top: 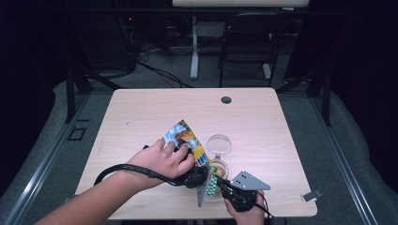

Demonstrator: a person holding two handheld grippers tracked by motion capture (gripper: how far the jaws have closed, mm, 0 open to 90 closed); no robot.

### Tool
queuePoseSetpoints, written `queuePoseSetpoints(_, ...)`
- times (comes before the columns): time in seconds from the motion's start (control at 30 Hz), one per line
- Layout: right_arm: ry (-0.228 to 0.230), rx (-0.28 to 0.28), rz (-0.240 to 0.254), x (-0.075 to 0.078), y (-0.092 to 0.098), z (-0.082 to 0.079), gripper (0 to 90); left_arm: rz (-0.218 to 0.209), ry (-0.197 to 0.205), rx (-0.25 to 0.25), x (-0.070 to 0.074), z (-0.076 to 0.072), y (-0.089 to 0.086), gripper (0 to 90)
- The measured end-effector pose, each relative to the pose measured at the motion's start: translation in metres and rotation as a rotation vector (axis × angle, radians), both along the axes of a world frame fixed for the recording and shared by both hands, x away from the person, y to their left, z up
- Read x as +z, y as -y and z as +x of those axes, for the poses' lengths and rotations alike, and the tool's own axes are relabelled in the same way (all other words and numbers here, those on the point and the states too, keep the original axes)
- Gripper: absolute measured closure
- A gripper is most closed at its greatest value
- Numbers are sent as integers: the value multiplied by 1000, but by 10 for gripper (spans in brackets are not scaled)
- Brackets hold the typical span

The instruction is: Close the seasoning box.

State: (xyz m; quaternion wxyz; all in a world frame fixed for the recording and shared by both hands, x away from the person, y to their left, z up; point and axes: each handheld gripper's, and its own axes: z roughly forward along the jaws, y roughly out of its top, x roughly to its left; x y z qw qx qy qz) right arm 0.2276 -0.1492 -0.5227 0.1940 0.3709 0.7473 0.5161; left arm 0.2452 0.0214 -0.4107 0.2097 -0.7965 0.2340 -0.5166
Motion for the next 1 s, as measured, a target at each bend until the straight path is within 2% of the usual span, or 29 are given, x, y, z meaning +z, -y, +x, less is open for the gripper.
queuePoseSetpoints(0.1,1,-1,-3,0,0,0,900,-5,6,-7,-1,0,-1,863)
queuePoseSetpoints(0.13,2,-1,-5,0,0,0,900,-33,-8,-5,-2,1,-2,863)
queuePoseSetpoints(0.53,0,-6,-23,0,0,0,900,-39,-19,14,-6,2,-7,864)
queuePoseSetpoints(0.57,1,-3,-24,0,-1,0,900,-28,-16,17,-6,2,-7,864)
queuePoseSetpoints(1.0,21,-12,-17,2,0,1,900,-76,-48,49,-8,5,-15,865)
